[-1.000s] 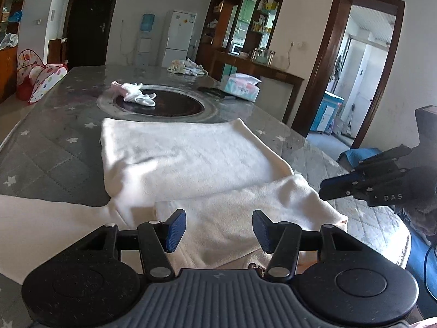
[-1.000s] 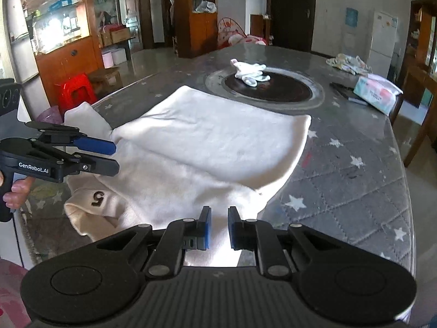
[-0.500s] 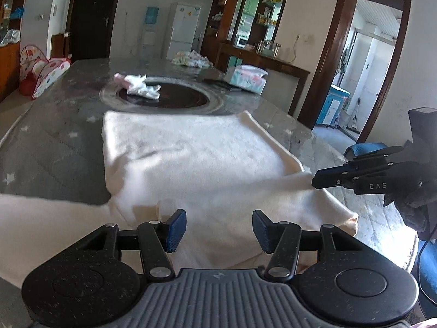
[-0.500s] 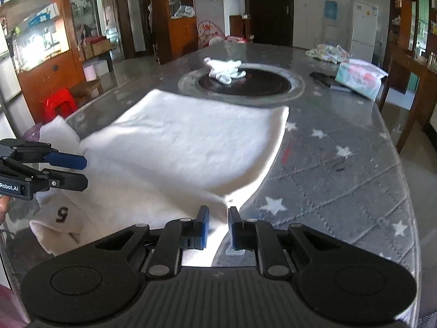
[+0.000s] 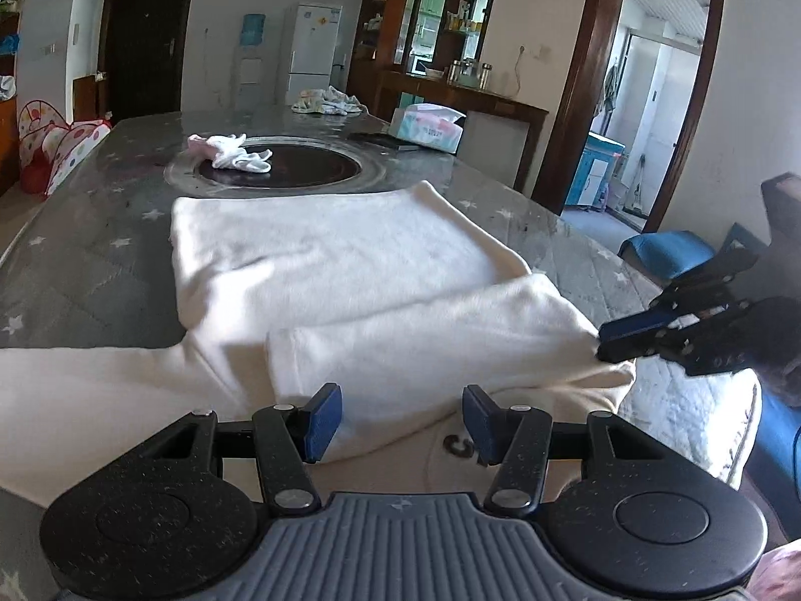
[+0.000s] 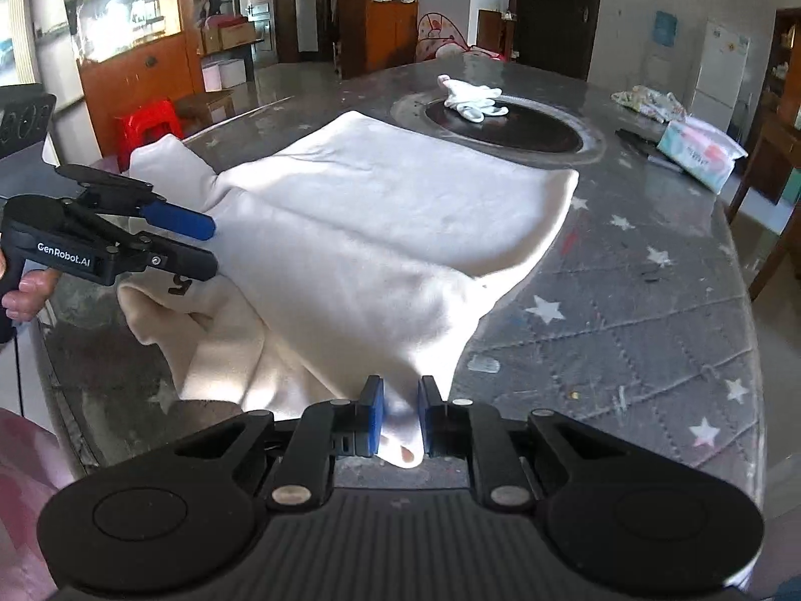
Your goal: Fold clothes
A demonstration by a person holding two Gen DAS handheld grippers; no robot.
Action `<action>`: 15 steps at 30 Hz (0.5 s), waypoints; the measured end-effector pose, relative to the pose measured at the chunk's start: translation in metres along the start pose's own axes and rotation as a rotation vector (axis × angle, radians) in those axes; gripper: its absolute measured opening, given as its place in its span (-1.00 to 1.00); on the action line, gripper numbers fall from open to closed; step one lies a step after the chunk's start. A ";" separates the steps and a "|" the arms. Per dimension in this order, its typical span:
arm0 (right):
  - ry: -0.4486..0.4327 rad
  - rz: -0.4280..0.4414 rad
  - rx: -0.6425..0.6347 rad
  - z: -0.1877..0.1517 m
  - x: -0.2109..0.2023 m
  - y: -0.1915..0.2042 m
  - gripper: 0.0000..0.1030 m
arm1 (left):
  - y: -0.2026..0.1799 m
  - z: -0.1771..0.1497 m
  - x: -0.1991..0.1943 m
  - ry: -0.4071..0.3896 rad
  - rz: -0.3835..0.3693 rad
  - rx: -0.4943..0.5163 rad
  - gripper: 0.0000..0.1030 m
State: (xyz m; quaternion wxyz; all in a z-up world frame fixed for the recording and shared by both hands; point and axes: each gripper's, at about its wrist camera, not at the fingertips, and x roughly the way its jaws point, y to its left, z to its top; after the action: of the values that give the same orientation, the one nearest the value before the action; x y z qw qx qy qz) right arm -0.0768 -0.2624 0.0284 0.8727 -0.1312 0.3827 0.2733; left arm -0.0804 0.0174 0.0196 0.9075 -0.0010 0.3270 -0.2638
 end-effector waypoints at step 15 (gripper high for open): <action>-0.070 0.124 -0.155 0.050 0.022 0.053 -0.74 | -0.006 -0.006 -0.016 -0.017 0.013 0.025 0.10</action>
State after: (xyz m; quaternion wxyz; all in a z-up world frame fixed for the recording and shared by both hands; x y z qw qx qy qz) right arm -0.0652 -0.1893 0.0442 0.8541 -0.1649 0.3369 0.3602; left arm -0.0965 0.0212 0.0256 0.9118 0.0101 0.3161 -0.2619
